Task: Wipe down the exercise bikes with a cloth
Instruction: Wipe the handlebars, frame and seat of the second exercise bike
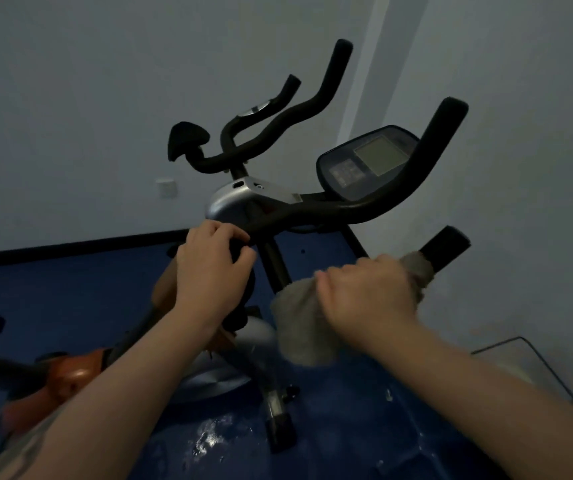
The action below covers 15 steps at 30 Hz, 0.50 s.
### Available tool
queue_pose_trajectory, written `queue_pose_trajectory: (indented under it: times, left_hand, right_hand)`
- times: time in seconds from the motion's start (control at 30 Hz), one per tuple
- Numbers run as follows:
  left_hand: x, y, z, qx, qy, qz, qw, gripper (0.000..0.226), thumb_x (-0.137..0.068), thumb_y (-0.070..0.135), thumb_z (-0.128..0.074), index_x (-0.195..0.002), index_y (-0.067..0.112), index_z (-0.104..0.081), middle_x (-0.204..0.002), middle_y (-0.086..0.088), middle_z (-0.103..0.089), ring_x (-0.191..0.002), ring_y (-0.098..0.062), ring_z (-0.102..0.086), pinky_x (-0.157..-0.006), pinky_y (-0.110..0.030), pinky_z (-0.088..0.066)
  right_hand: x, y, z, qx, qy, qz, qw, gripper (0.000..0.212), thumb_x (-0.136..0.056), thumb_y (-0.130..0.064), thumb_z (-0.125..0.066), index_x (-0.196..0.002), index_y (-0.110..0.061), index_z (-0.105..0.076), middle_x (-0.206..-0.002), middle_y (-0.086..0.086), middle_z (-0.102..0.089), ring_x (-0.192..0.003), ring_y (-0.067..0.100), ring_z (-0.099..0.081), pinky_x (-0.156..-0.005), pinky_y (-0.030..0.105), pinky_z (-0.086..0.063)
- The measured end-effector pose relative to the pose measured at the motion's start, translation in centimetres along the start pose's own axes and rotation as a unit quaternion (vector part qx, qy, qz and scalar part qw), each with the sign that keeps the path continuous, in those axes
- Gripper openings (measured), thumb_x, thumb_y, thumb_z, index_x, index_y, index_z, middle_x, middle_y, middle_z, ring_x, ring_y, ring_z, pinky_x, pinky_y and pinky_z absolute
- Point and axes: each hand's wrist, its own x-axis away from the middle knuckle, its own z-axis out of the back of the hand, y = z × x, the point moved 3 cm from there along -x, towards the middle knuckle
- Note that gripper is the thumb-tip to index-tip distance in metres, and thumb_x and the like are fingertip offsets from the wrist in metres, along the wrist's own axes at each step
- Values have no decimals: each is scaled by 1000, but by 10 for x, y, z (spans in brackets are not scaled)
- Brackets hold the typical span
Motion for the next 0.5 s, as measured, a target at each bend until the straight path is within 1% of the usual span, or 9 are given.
queue_pose_trajectory:
  times: [0.03, 0.07, 0.13, 0.17, 0.23, 0.3, 0.37, 0.43, 0.5]
  left_hand:
    - [0, 0, 1, 4, 0, 7, 1000, 14, -88, 27, -59, -100, 24, -64, -101, 9, -48, -103, -17, -48, -93, -43, -42]
    - [1, -1, 1, 7, -3, 13, 1000, 14, -88, 27, -59, -101, 24, -63, -101, 8, -48, -102, -17, -48, -93, -45, -43]
    - [1, 0, 2, 12, -7, 18, 1000, 13, -87, 27, -59, -100, 25, -61, -101, 9, -48, -100, -17, -49, -92, -46, -44]
    - [1, 1, 2, 16, -9, 19, 1000, 12, -87, 27, -59, -99, 26, -61, -101, 9, -48, -99, -17, -49, -92, -46, -44]
    - [0, 1, 2, 18, -9, 18, 1000, 11, -87, 28, -58, -98, 27, -61, -101, 9, -48, -99, -16, -49, -93, -46, -43]
    - [0, 0, 2, 12, -10, 16, 1000, 12, -86, 29, -57, -97, 28, -61, -102, 9, -49, -100, -15, -48, -94, -46, -41]
    - [-1, -1, 0, 7, -13, 12, 1000, 12, -85, 30, -56, -96, 30, -61, -102, 10, -50, -101, -14, -46, -95, -46, -39]
    - [-2, -2, 0, 13, -12, 4, 1000, 11, -85, 30, -56, -94, 31, -61, -101, 11, -50, -101, -12, -45, -94, -43, -38]
    - [-2, -3, 0, 30, -4, -5, 1000, 10, -85, 27, -57, -93, 30, -61, -100, 11, -50, -100, -12, -46, -91, -40, -37]
  right_hand:
    - [-5, -16, 0, 8, -5, 15, 1000, 35, -90, -28, -49, -59, -19, -61, -51, -2, -57, -43, 18, -47, -55, 28, -30]
    - [-6, -28, -1, -11, -24, 27, 999, 29, -93, -23, -47, -69, -19, -63, -58, -3, -59, -46, 17, -46, -58, 29, -28]
    - [-3, -35, -9, -48, -64, 43, 996, 27, -100, -20, -34, -98, -14, -61, -79, 0, -62, -61, 19, -49, -65, 32, -28]
    - [1, -33, -10, -45, -64, 45, 996, 29, -102, -25, -32, -103, -13, -58, -84, 0, -62, -67, 20, -52, -68, 33, -28]
    - [6, -27, -10, -40, -58, 25, 997, 40, -103, -45, -26, -101, -17, -54, -87, -1, -61, -78, 20, -54, -73, 34, -26]
    - [4, -30, -13, -34, -96, 7, 995, 47, -101, -53, -21, -102, -17, -51, -88, 1, -60, -76, 21, -49, -74, 36, -24]
    - [-7, -42, -14, -43, -130, 3, 991, 41, -103, -46, -26, -120, -16, -48, -93, 5, -59, -73, 23, -49, -66, 34, -25]
    - [-27, -50, -16, -58, -189, 38, 980, 40, -103, -31, -32, -142, -23, -31, -111, 13, -52, -86, 30, -56, -56, 35, -27]
    - [-46, -47, -22, -126, -267, 31, 955, 41, -104, -29, -28, -145, -28, -27, -127, 17, -43, -101, 36, -55, -60, 39, -35]
